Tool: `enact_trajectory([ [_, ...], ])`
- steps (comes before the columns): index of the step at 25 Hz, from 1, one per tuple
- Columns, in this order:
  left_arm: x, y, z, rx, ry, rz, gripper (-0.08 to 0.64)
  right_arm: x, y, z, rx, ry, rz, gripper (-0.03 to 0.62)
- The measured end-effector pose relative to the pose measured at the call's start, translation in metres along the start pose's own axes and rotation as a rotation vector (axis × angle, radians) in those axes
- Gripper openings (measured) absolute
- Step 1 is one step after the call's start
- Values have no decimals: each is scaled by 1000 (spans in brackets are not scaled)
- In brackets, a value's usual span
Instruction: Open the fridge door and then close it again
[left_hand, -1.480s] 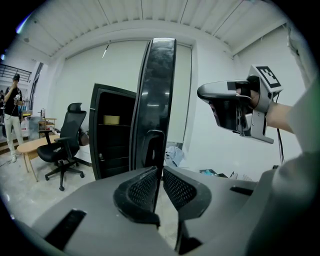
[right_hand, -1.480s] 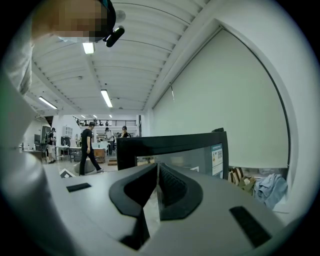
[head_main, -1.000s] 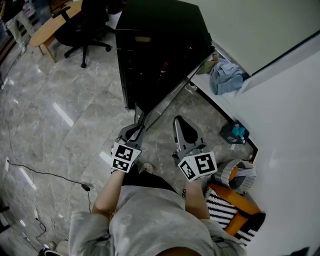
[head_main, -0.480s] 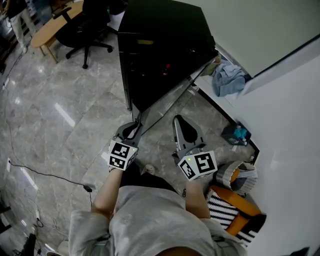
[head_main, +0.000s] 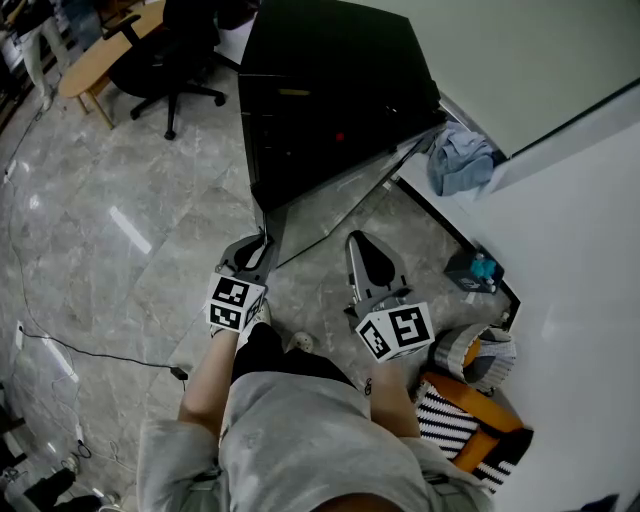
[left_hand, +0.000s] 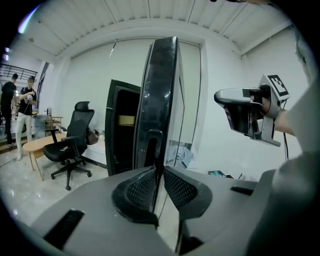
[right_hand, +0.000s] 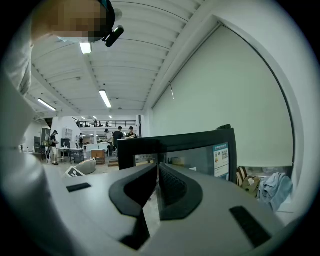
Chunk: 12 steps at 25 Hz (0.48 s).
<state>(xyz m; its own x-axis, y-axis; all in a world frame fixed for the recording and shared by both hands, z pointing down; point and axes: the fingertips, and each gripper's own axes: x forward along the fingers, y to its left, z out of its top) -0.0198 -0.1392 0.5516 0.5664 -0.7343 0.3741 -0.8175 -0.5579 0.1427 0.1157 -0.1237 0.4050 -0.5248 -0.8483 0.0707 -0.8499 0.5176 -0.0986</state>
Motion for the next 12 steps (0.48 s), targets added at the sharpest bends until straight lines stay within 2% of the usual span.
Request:
enact_trajectory([
  [12,27,65,18,23,11,17,63,41,-9,-5,8,20,-35,26],
])
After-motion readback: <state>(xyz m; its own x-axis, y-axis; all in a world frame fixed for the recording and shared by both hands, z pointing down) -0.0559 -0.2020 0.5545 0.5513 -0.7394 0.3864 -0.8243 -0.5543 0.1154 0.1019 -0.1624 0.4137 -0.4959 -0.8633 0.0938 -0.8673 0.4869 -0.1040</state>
